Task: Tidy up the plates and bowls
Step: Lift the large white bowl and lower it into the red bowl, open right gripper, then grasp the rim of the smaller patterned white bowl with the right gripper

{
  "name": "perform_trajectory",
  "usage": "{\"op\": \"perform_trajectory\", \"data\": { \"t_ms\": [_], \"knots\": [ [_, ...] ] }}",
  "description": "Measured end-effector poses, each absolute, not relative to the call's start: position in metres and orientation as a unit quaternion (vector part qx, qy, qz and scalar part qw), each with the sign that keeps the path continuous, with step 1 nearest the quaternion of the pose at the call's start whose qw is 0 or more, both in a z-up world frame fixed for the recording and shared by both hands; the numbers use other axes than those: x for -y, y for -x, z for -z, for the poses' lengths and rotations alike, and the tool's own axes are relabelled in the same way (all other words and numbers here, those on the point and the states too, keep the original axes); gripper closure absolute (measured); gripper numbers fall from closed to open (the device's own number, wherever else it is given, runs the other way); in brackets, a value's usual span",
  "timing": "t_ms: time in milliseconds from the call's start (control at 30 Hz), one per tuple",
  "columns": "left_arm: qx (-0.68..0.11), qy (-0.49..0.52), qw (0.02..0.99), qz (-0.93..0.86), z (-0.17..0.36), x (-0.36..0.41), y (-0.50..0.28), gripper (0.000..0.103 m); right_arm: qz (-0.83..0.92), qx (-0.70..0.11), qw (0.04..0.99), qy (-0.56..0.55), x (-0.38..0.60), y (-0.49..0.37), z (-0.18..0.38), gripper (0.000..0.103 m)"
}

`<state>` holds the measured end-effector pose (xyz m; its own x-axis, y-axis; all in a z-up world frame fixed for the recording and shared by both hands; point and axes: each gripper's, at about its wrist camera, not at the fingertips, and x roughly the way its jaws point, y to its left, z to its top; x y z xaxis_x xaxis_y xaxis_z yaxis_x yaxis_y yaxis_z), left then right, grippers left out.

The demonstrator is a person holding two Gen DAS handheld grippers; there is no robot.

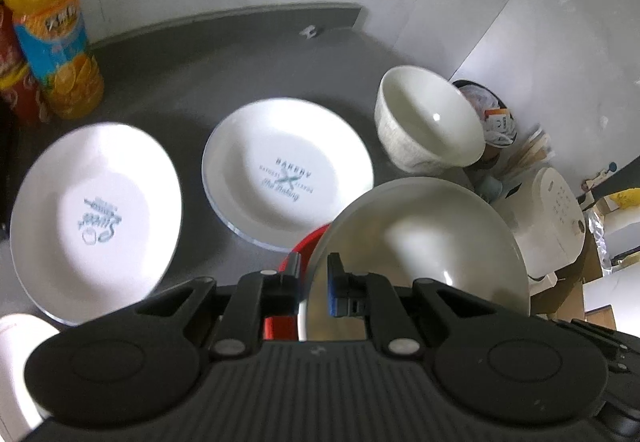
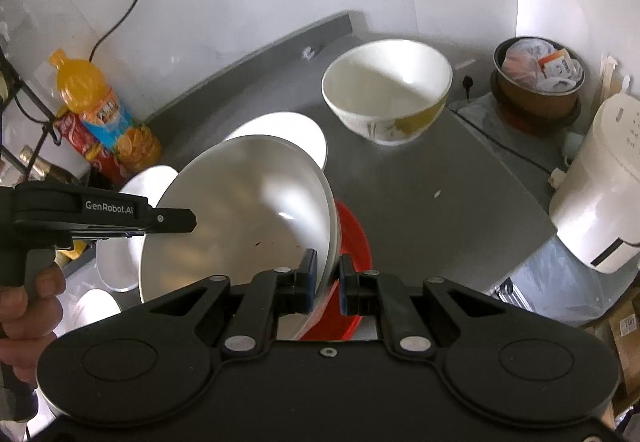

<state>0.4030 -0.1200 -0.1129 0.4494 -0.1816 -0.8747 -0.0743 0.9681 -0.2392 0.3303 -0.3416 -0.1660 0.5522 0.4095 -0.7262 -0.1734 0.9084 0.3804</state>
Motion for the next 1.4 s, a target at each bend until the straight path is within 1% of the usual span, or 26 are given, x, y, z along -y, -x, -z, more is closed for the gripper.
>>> {"op": "perform_trajectory", "data": {
  "t_ms": [200, 467, 600, 633, 733, 767, 800, 833, 867, 900, 933, 967, 1033, 1067, 1167, 1233, 1300, 1400],
  "knots": [
    [-0.545, 0.13, 0.828, 0.021, 0.135, 0.113, -0.396, 0.093, -0.166, -0.464, 0.863, -0.116, 0.329, -0.33, 0.178, 0.092],
    [-0.543, 0.133, 0.829, 0.02, 0.142, 0.107, -0.401, 0.093, -0.149, -0.477, 0.861, -0.098, 0.318, -0.339, 0.18, 0.092],
    [-0.543, 0.131, 0.829, 0.028, 0.142, 0.106, -0.403, 0.092, -0.138, -0.49, 0.856, -0.09, 0.315, -0.342, 0.184, 0.087],
    [-0.543, 0.131, 0.829, 0.031, 0.142, 0.105, -0.403, 0.091, -0.131, -0.493, 0.856, -0.088, 0.315, -0.343, 0.185, 0.082],
    [-0.542, 0.129, 0.83, 0.038, 0.138, 0.104, -0.404, 0.089, -0.125, -0.494, 0.854, -0.107, 0.32, -0.344, 0.185, 0.08],
    [-0.543, 0.128, 0.829, 0.038, 0.137, 0.104, -0.405, 0.087, -0.119, -0.493, 0.855, -0.11, 0.321, -0.343, 0.184, 0.079],
    [-0.546, 0.126, 0.828, 0.037, 0.136, 0.104, -0.406, 0.086, -0.112, -0.492, 0.857, -0.109, 0.322, -0.343, 0.181, 0.075],
    [-0.547, 0.124, 0.827, 0.036, 0.135, 0.104, -0.408, 0.084, -0.11, -0.49, 0.858, -0.109, 0.323, -0.342, 0.179, 0.066],
    [-0.547, 0.124, 0.827, 0.035, 0.133, 0.104, -0.408, 0.08, -0.11, -0.486, 0.86, -0.112, 0.325, -0.342, 0.176, 0.061],
    [-0.545, 0.124, 0.828, 0.035, 0.131, 0.103, -0.409, 0.077, -0.109, -0.481, 0.863, -0.113, 0.325, -0.34, 0.173, 0.053],
    [-0.544, 0.125, 0.829, 0.035, 0.128, 0.103, -0.409, 0.068, -0.108, -0.476, 0.865, -0.113, 0.326, -0.34, 0.17, 0.048],
    [-0.544, 0.123, 0.829, 0.033, 0.127, 0.103, -0.41, 0.057, -0.106, -0.471, 0.869, -0.113, 0.327, -0.34, 0.168, 0.047],
    [-0.541, 0.117, 0.833, 0.023, 0.123, 0.102, -0.412, 0.047, -0.1, -0.467, 0.871, -0.12, 0.331, -0.34, 0.166, 0.041],
    [-0.537, 0.114, 0.836, 0.019, 0.121, 0.102, -0.412, 0.043, -0.098, -0.466, 0.87, -0.126, 0.334, -0.34, 0.165, 0.04],
    [-0.531, 0.108, 0.84, 0.013, 0.117, 0.103, -0.414, 0.035, -0.097, -0.46, 0.872, -0.141, 0.339, -0.341, 0.163, 0.033],
    [-0.528, 0.111, 0.842, 0.01, 0.115, 0.103, -0.415, 0.033, -0.092, -0.451, 0.876, -0.143, 0.343, -0.34, 0.16, 0.025],
    [-0.525, 0.114, 0.843, 0.005, 0.114, 0.102, -0.417, 0.031, -0.089, -0.441, 0.881, -0.148, 0.348, -0.34, 0.157, 0.02],
    [-0.524, 0.118, 0.844, 0.0, 0.113, 0.102, -0.42, 0.03, -0.083, -0.436, 0.882, -0.162, 0.357, -0.344, 0.157, 0.019]
  ]
}}
